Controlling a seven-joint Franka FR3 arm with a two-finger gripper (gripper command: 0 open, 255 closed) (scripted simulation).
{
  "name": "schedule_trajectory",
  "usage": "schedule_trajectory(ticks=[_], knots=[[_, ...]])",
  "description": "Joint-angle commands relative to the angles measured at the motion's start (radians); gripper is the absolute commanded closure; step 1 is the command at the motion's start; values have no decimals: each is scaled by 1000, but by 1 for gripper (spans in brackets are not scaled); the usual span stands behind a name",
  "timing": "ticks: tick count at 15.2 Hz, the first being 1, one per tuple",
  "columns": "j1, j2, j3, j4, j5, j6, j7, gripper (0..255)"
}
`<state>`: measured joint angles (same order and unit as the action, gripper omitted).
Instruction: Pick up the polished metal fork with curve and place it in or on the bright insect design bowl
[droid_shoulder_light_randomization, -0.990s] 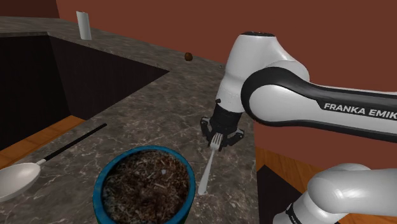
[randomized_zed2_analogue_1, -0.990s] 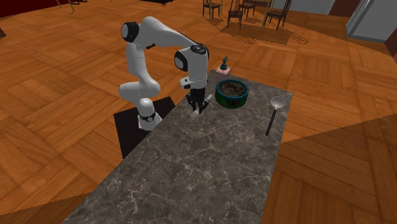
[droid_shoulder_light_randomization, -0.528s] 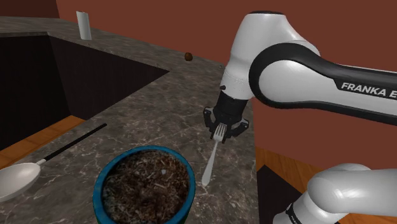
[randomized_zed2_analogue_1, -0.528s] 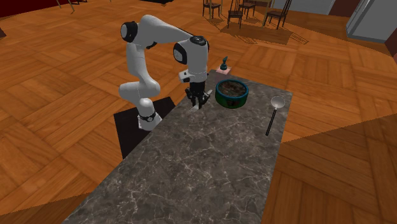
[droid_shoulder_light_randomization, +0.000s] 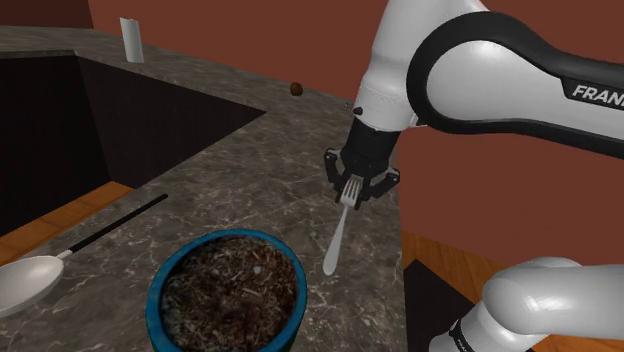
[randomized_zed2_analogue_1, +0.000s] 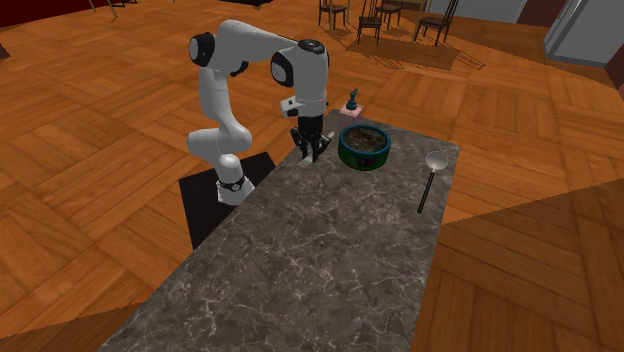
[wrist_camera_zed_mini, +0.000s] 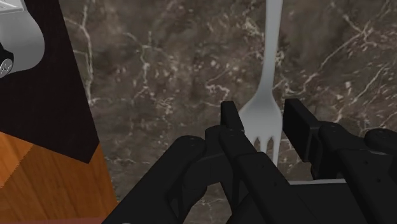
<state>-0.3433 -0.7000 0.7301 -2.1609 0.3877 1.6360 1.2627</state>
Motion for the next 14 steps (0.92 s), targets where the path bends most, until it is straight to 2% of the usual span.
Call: schedule_trajectory(ticks=[1,11,14], knots=[[-4,7,-6,30,-8,-24,2,255],[-25,45,-30,178,-39,-138,15,255],[-38,84,53,242,-26,-139,96,255]])
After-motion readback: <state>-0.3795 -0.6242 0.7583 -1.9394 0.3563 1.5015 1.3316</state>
